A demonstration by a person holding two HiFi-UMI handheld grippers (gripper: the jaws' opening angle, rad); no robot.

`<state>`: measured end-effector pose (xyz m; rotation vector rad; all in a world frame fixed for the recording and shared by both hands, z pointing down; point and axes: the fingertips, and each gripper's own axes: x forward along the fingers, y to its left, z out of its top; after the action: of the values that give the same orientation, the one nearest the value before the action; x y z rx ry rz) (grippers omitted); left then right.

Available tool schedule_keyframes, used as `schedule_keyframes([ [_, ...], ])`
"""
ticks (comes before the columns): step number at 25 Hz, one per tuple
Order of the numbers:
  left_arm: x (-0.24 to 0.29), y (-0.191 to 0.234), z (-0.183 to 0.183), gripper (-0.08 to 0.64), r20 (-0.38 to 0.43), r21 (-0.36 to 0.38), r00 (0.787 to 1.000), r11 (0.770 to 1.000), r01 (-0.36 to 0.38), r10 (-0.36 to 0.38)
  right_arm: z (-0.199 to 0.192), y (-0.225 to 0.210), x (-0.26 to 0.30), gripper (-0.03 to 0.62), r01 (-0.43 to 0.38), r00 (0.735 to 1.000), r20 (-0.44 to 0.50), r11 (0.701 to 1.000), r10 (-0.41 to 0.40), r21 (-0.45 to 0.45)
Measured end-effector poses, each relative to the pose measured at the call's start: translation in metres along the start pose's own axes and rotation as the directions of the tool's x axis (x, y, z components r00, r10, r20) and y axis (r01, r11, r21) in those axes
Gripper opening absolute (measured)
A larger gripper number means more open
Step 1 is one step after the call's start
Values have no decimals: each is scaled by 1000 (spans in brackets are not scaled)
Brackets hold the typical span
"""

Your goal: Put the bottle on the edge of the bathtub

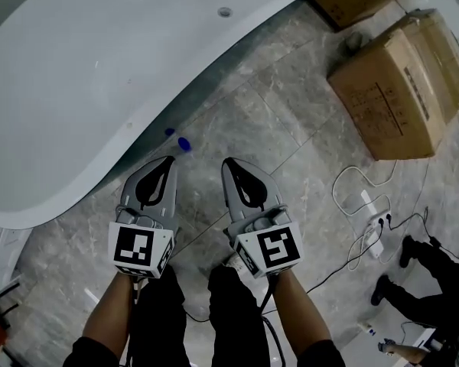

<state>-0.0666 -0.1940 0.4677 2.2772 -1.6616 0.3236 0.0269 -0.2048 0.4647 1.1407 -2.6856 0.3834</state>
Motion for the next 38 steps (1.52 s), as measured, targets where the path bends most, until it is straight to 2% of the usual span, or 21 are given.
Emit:
schedule_keyframes([
  [4,-15,-6,36,0,13,-20,1000,1000,-12,12,33,4,-13,28,11,1000,15,999,-11,33],
  [9,-32,-17,81,0,22,6,1000,1000,-19,19,73,9,-29,28,16,1000,18,999,-17,43],
  [14,-47,-19,132,0,40,-20,999,999,-33,34,126,10,-45,27,25,999,44,999,-27,47],
  [26,-80,-24,243,0,83,3,995,998,-60,60,239,8,-81,26,50,992,115,996,-58,68],
  [33,-98,-21,278,0,106,0,991,997,-81,81,280,13,-94,26,62,990,121,997,-67,37],
  [38,-113,-28,314,0,122,34,990,996,-79,74,317,16,-109,26,88,982,165,995,-94,48],
])
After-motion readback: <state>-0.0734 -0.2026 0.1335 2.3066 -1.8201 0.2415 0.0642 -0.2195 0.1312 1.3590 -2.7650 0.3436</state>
